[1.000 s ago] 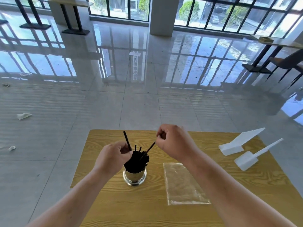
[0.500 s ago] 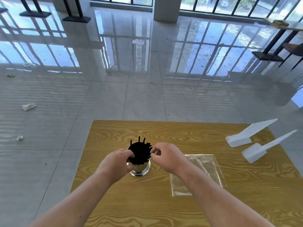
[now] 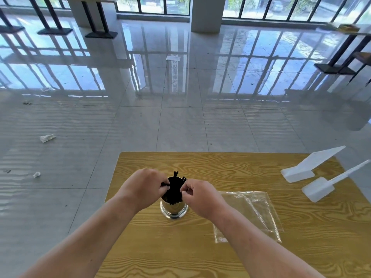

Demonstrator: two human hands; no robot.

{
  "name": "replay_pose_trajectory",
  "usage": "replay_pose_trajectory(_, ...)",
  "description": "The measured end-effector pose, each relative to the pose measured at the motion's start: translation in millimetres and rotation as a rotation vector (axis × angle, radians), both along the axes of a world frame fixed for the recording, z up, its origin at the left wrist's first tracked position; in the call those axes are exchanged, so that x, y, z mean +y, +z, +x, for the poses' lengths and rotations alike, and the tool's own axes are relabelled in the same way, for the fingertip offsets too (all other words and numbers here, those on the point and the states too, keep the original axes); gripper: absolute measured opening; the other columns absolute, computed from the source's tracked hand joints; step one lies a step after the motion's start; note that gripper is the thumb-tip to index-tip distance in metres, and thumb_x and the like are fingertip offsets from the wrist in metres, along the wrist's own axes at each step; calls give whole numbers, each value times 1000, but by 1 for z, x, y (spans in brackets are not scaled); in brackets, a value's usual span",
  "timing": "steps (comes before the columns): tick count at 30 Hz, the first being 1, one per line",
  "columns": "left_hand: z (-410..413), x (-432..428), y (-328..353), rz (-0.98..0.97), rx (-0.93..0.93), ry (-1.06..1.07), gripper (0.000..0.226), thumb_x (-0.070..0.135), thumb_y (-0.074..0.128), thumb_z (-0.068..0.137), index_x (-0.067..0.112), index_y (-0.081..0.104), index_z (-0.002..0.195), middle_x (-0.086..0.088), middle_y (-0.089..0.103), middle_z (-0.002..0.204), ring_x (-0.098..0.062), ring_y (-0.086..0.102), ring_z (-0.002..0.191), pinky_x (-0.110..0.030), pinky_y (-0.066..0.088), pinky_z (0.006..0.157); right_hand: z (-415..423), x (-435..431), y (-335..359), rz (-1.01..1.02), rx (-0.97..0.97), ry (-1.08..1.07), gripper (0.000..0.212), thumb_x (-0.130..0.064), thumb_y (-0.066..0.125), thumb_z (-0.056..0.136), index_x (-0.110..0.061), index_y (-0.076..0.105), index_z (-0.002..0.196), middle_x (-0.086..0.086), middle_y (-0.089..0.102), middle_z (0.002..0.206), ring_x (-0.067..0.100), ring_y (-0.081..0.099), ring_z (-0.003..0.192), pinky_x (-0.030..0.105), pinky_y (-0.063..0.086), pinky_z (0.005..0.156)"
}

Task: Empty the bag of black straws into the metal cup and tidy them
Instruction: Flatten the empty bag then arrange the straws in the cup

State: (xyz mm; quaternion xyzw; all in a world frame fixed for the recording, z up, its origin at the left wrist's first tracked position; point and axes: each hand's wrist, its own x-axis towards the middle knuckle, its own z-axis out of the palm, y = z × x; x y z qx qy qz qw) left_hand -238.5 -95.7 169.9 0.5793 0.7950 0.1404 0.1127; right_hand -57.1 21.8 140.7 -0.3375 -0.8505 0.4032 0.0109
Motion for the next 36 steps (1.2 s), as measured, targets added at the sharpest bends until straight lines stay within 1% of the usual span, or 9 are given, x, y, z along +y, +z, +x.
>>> replay_pose_trajectory(7,-21,-2,68,32,-157,163,9,44,80,83,39,76,76,26,68,61,2,62,55,-24,44,51,-2,11,13,-11,74,-31,15,-25,63,98,-30,72,87,-7,69,65,4,49,46,21,38,45)
replay_pose_trajectory(12,-35,-9,102,237,-415,240,6,31,86,83,34,81,82,7,77,67,-17,75,62,-41,65,68,-1,17,21,-166,60,-64,19,-21,61,93,-26,76,83,-1,74,69,2,46,43,23,40,45)
replay_pose_trajectory(17,-27,-9,103,527,-1067,391,10,24,82,78,17,85,84,-9,78,75,-16,73,66,-24,61,64,-1,23,33,-619,17,82,33,-43,72,88,-28,74,117,-1,77,81,9,56,55,24,47,50)
replay_pose_trajectory(22,-6,-4,64,458,-1555,555,13,21,83,70,11,83,77,-10,76,75,-11,71,59,-22,61,57,-7,30,51,-1196,461,-41,90,-68,90,65,-16,60,132,7,69,92,14,58,63,26,50,53)
replay_pose_trajectory(26,2,-7,26,375,-1785,599,16,17,83,79,7,82,91,-14,76,84,-14,73,65,-25,62,58,-14,40,66,-1110,602,-255,36,-46,73,95,-15,79,112,10,68,79,19,58,60,29,50,53)
replay_pose_trajectory(28,5,-8,9,321,-1736,625,26,21,81,83,7,77,104,-14,79,93,-17,74,69,-28,63,60,-19,41,66,-827,547,-351,31,-30,63,104,-7,81,93,13,68,72,22,61,59,31,53,52)
replay_pose_trajectory(30,5,-10,-6,189,-1403,635,27,30,75,92,15,72,115,-7,81,97,-18,75,70,-30,62,63,-22,42,62,-547,494,-345,34,-22,57,104,-5,79,85,13,70,66,24,62,57,33,54,50)
replay_pose_trajectory(33,4,-21,-23,66,-826,574,11,39,71,96,30,71,101,9,78,82,-14,73,63,-34,63,60,-22,38,49,-178,361,-236,38,-30,56,101,-12,75,74,9,70,59,18,59,51,37,48,50)
replay_pose_trajectory(36,8,-29,-34,-54,-542,452,11,46,71,92,37,71,86,16,74,73,-4,68,60,-31,60,54,-29,25,31,-7,202,-76,45,-43,55,102,-13,68,72,10,67,63,11,52,49,47,51,54)
